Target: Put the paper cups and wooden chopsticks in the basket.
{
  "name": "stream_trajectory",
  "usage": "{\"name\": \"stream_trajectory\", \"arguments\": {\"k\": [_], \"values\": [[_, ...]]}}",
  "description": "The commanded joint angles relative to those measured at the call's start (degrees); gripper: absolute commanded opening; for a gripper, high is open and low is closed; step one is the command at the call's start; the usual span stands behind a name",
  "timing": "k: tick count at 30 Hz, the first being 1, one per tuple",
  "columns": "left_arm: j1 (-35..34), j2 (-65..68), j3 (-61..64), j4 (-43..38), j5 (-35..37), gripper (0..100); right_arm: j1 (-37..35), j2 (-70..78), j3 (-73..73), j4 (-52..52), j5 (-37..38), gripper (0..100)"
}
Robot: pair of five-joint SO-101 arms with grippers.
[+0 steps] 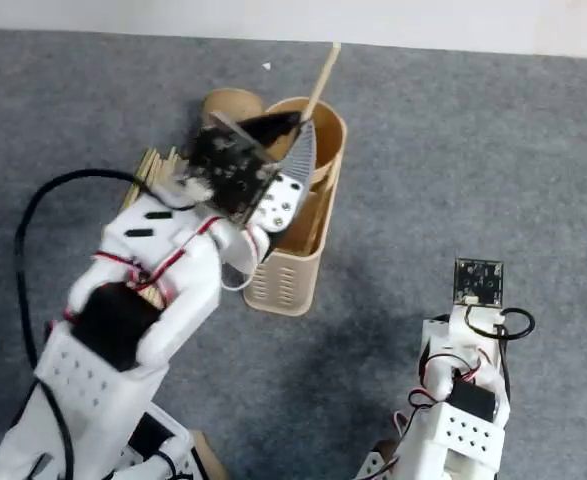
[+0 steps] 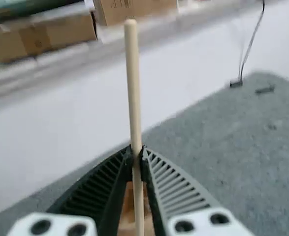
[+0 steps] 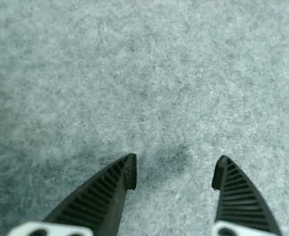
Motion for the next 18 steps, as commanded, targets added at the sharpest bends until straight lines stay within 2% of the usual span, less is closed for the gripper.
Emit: {"name": "stream_trajectory", "arguments": {"k": [1,4,8,10,14,18], "values": [[0.2,0.1,2.5,-1.1,0.5,1,-0.5,-0.7,1.7,-1.0,0.4,26.0],[0.0,0.0,3.7,-0.9,0.5,3,-0.5,-0.7,1.7,-1.0,0.4,26.0],[-1.2,-3.2,3.8,2.3,0.5,17,-0.5,-0.7,1.7,-1.0,0.4,26.0],[-2.2,-5.7,3.6,2.5,0.5,18,-0.5,-0.7,1.7,-1.0,0.4,26.0],[-8.1,-9.9,1.4,4.1,0.5,18,-0.6,-0.7,1.7,-1.0,0.4,26.0],[-18.7,-9.8,-6.5,9.8,0.6,18,-0.6,-0.7,1.7,-1.0,0.4,26.0]]}}
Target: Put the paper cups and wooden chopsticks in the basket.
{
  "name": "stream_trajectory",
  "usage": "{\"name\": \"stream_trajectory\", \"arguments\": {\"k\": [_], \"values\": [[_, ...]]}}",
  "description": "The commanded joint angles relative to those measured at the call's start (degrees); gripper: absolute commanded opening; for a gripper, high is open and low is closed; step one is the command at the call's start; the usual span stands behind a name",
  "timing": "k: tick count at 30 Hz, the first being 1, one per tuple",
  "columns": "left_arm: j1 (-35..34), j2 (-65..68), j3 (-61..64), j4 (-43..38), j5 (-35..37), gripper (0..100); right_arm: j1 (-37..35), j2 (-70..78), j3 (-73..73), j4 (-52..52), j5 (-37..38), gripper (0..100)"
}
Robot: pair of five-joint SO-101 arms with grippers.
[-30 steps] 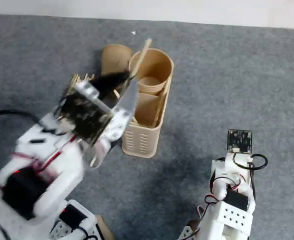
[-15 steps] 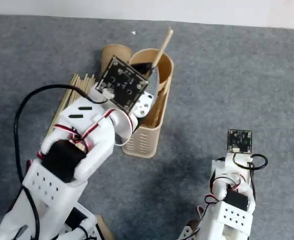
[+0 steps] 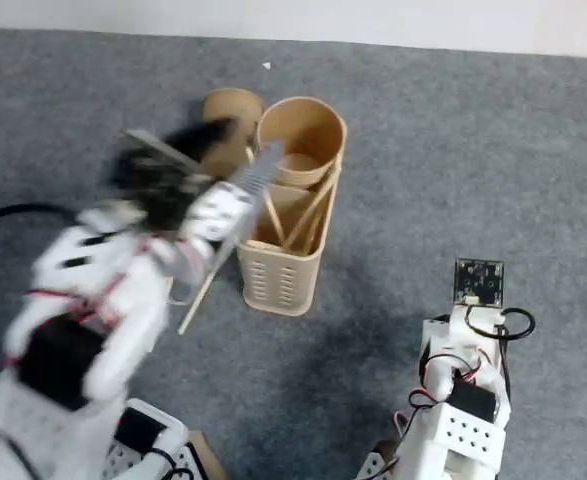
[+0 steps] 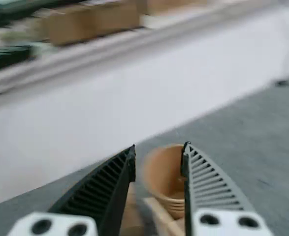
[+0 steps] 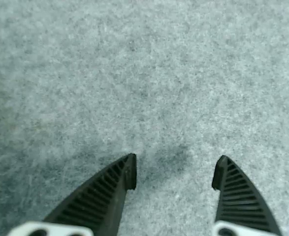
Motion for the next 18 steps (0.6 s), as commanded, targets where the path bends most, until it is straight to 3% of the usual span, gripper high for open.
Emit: {"name": "stream_trajectory", "arguments": {"k": [1,9,18], "values": [[-10.0,1.1,-8.0,5.3,0.6,18,-0.6,-0.7,1.7,-1.0,0.4,26.0],[-31.5,25.1,-13.2,20.5,-2.7,14,-0.6,-0.7,1.7,-1.0,0.4,26.0],[-35.6,54.2,-12.9,22.4,-16.9,14,-0.6,-0.7,1.8,-1.0,0.4,26.0]]}}
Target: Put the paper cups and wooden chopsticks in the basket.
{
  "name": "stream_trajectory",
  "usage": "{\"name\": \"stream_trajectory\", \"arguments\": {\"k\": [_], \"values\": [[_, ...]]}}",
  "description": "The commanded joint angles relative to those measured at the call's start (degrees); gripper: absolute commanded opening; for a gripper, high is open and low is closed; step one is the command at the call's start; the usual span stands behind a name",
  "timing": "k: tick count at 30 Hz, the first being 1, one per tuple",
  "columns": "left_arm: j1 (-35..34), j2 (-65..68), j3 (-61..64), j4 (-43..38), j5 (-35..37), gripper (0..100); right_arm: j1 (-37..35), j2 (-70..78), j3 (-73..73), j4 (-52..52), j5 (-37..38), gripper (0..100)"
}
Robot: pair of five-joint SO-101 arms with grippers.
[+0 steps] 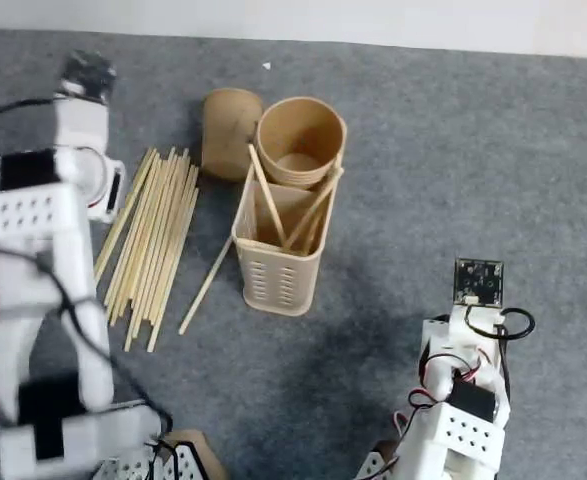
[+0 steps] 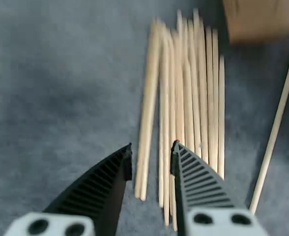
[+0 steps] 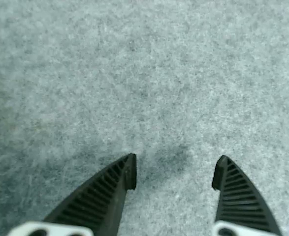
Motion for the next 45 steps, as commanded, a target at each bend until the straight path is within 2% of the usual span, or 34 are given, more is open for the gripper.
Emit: {"name": "stream_trajectory", "arguments": {"k": [1,5,11,22,27,39,45], "values": [[-0.7,8.0,-2.1,-0.2,-5.0,14,-0.6,-0.7,1.8,-1.0,0.4,26.0],[-1.5,16.3,-7.2,0.0,-9.9,14,-0.6,-0.7,1.8,-1.0,0.4,26.0],[-5.9,29.4,-17.3,0.2,-10.5,14,-0.6,-0.7,1.8,-1.0,0.4,26.0],[-6.1,44.2,-28.9,0.3,-12.9,14,-0.6,-0.7,1.8,-1.0,0.4,26.0],[-6.2,45.1,-30.3,1.1,-12.9,14,-0.7,-0.7,1.8,-1.0,0.4,26.0],[-5.8,45.2,-42.7,15.5,-12.7,14,-0.7,-0.7,1.8,-1.0,0.4,26.0],[-5.1,46.0,-42.2,16.0,-12.8,14,-0.7,-0.7,1.8,-1.0,0.4,26.0]]}}
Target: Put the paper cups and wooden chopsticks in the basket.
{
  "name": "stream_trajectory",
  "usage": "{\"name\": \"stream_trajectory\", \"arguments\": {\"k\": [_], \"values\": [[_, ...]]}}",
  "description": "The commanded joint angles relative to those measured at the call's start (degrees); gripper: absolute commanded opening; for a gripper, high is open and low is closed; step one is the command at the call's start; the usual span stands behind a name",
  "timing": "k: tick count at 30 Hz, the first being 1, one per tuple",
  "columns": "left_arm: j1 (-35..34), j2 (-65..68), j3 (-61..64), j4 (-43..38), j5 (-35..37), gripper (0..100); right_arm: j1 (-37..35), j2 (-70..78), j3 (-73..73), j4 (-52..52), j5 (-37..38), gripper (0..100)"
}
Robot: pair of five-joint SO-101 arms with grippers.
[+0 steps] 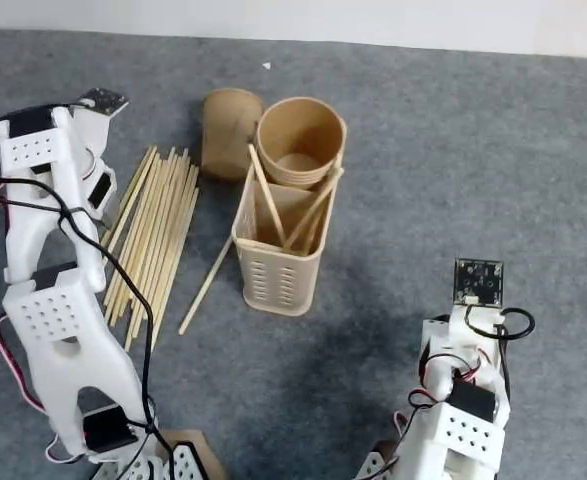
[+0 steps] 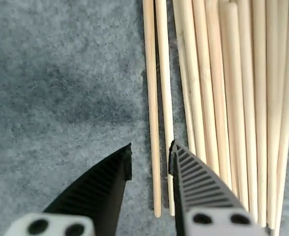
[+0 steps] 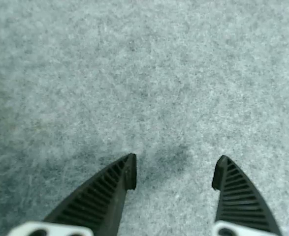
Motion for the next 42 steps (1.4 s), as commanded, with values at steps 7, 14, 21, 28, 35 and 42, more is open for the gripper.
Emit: {"name": "stream_trajectory", "arguments": {"k": [7,14,21,28,35,42], "values": [[3.2,4.1,-0.7,0.3,-0.2,14,-0.7,-0.7,1.8,-1.0,0.4,26.0],[1.9,9.7,-3.5,-3.1,-0.1,14,-0.7,-0.7,1.8,-1.0,0.4,26.0],[0.5,16.5,-11.9,-2.5,-0.2,12,-0.7,-0.7,1.8,-1.0,0.4,26.0],[1.0,18.4,-13.3,-0.8,-0.4,0,-0.7,-0.7,1.8,-1.0,0.4,26.0],[1.1,13.8,-23.9,8.4,1.0,0,-0.7,-0.7,1.8,-1.0,0.4,26.0],[1.4,-3.7,-25.6,11.3,6.2,0,-0.7,-0.7,1.8,-1.0,0.4,26.0]]}}
